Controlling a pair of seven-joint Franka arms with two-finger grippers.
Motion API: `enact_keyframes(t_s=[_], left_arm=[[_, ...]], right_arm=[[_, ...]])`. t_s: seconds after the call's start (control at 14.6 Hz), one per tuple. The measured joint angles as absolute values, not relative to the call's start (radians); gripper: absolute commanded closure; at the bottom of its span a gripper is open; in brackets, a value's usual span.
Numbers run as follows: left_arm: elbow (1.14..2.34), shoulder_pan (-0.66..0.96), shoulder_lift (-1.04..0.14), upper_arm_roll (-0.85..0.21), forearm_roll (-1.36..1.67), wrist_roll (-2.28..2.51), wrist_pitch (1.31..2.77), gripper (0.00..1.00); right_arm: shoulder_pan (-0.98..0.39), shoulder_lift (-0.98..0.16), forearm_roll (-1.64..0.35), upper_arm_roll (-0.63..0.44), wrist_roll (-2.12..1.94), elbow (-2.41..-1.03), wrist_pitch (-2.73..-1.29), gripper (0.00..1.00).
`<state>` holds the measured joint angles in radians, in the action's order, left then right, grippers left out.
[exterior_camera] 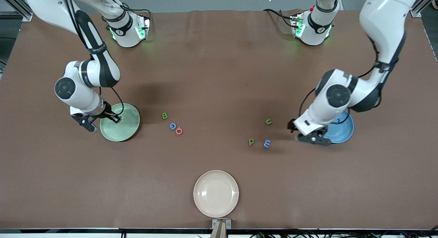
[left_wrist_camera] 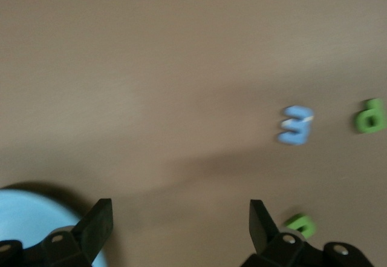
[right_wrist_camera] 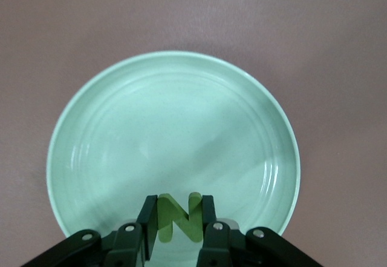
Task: Sort upper and lower case letters into plates
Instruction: 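Drop the N on the green plate while the left gripper reaches the m, then grasp the m with the left gripper while the right gripper grasps the B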
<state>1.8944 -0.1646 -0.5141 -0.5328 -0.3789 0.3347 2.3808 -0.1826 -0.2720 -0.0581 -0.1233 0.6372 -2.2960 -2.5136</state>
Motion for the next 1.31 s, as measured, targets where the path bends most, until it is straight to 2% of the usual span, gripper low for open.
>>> enact_keyframes(t_s=[0.27, 0.34, 0.41, 0.48, 0.55, 0.82, 0.96, 1.17, 1.31], left_arm=[[1.755, -0.084, -0.650, -0.531, -0.458, 0.335, 2.381, 0.01], [1.728, -0.068, -0.678, -0.530, -0.469, 0.335, 2.382, 0.01], [1.708, -0.055, -0.700, -0.529, -0.474, 0.335, 2.381, 0.01], [1.692, -0.045, -0.719, -0.528, -0.478, 0.335, 2.381, 0.02], [1.676, -0.041, -0.735, -0.528, -0.483, 0.335, 2.382, 0.05], [1.655, -0.033, -0.785, -0.527, -0.505, 0.304, 2.381, 0.18], [1.647, -0.025, -0.802, -0.527, -0.509, 0.283, 2.381, 0.24], [1.642, -0.012, -0.811, -0.527, -0.509, 0.274, 2.381, 0.34], [1.641, -0.002, -0.819, -0.527, -0.509, 0.274, 2.381, 0.37]], right_arm=[[-0.183, -0.298, -0.058, -0.120, 0.635, -2.301, -2.513, 0.95], [-0.183, -0.310, -0.058, -0.120, 0.631, -2.301, -2.512, 0.90], [-0.184, -0.321, -0.058, -0.119, 0.626, -2.301, -2.512, 0.62], [-0.184, -0.330, -0.058, -0.118, 0.622, -2.301, -2.512, 0.15], [-0.184, -0.335, -0.058, -0.117, 0.614, -2.301, -2.512, 0.00], [-0.184, -0.337, -0.058, -0.117, 0.589, -2.297, -2.508, 0.00], [-0.195, -0.329, -0.059, -0.111, 0.586, -2.267, -2.459, 0.00], [-0.268, -0.298, -0.076, -0.101, 0.666, -2.169, -2.321, 0.00], [-0.348, -0.287, -0.080, -0.097, 0.747, -2.145, -2.308, 0.00]])
